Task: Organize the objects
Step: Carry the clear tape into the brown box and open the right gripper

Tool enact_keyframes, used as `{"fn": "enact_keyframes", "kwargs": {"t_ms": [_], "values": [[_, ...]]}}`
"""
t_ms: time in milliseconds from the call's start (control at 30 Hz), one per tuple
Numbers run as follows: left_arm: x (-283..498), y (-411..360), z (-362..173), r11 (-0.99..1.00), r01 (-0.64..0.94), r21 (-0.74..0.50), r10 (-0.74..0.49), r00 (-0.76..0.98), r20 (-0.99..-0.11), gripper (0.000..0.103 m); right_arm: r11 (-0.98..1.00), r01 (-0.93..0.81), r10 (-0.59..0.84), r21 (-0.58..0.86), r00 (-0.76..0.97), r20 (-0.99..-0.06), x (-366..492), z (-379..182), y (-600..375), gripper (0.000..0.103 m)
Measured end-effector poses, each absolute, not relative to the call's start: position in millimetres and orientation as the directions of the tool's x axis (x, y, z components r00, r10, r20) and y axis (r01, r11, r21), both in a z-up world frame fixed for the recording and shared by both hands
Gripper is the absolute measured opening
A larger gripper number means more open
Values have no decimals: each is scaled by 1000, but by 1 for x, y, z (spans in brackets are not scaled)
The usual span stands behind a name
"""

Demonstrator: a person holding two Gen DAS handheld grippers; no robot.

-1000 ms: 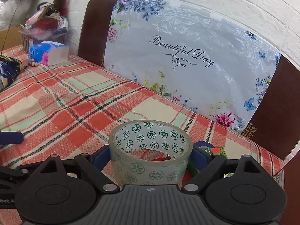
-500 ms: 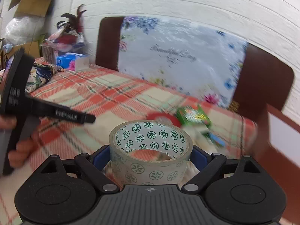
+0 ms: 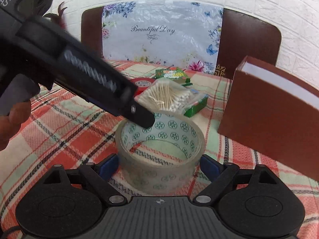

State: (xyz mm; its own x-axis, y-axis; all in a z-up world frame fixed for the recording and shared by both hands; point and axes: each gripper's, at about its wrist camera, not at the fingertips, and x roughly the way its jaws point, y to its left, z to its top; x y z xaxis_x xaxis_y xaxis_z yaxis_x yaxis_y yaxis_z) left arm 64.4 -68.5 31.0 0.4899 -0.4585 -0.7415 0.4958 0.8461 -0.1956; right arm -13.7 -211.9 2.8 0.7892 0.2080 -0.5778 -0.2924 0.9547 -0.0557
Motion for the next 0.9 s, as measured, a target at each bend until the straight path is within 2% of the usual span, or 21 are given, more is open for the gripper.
{"fn": "enact_keyframes", "kwargs": {"t_ms": [133,333,467,567,667,733,800,900], "values": [[59,-74,59,841,511,-178,-469,525,-710,20,955,-295,231,-25,797,-557,-14,6,-219,84],[58,-125,140,748,653,-120,-600,588,-542,21,981,-171,130,-89,929,-346,-21,52,-251,84],[76,-184,154,708,704,-56,-633,598,-491,22,996,-48,25,-81,965,-260,-3,80,-295,84],[95,-222,147,708,705,-41,-624,596,-506,26,998,9,-27,-64,959,-281,19,87,-326,84],[110,-249,136,719,694,-51,-606,589,-535,26,998,33,-46,-47,945,-324,40,86,-350,84],[122,-261,127,730,681,-60,-590,584,-557,29,999,37,-47,-33,934,-353,52,82,-360,84],[129,-270,118,748,662,-52,-560,587,-584,36,999,44,-48,-19,923,-381,63,76,-370,85],[130,-268,111,762,646,-45,-537,591,-602,36,996,88,-89,-19,920,-382,72,72,-374,87]]}}
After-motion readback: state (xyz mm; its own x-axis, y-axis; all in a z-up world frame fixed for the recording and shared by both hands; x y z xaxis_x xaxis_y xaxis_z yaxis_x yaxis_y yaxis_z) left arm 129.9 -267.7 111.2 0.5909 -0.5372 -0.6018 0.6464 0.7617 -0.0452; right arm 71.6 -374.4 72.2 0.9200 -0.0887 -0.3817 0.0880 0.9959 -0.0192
